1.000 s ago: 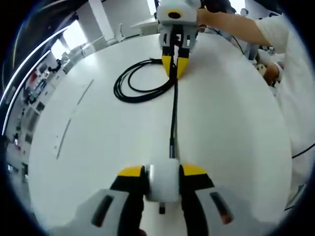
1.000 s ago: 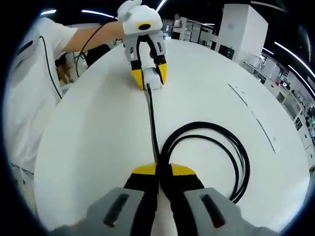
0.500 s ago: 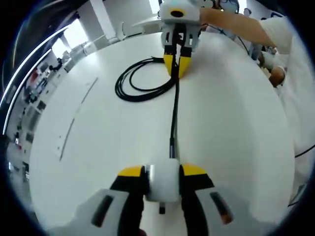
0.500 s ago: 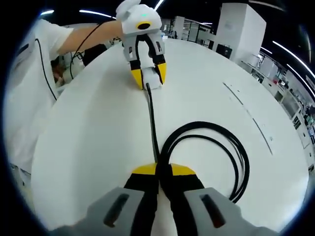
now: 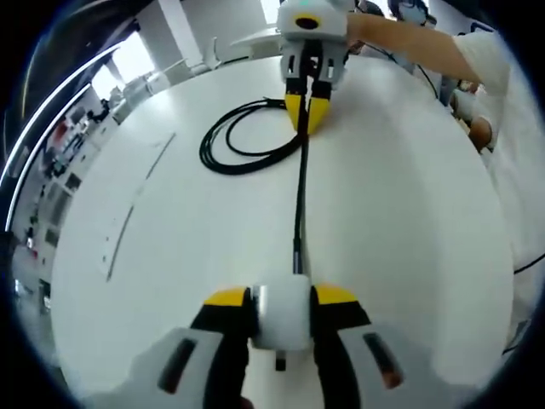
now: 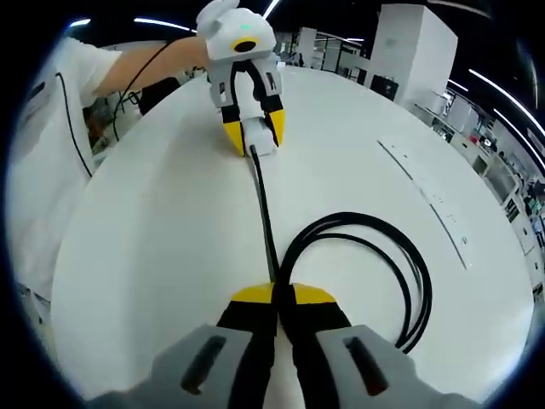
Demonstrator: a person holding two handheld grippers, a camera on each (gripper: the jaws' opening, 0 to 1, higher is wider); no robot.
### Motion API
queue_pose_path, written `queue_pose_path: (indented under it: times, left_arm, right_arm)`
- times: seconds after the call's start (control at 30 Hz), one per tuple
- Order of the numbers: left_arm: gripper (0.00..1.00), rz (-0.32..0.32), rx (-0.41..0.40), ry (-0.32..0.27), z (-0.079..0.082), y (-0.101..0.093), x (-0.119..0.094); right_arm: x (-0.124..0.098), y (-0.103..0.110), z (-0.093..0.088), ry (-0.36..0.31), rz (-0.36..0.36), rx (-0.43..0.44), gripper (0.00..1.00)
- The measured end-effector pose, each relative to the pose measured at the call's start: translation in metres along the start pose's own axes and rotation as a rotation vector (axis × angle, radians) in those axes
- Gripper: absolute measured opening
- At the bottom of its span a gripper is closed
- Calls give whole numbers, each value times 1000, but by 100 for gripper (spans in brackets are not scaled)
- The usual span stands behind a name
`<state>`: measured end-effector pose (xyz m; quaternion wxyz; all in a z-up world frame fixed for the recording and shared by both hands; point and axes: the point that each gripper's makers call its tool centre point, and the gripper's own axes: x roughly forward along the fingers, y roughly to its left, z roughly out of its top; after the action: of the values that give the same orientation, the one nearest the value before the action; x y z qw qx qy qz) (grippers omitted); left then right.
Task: Plug the desk Type‑C cable into the charger adapter.
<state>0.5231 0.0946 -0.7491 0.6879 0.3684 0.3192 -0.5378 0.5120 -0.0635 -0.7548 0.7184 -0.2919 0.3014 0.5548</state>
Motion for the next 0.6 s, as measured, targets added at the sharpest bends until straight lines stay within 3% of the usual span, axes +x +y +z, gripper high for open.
queue_pose_path:
  times: [0.6]
  left_arm:
    - [26,11,-4,13,-1,22,3]
  right_arm:
    - [6,-19,5,0,-3,18,3]
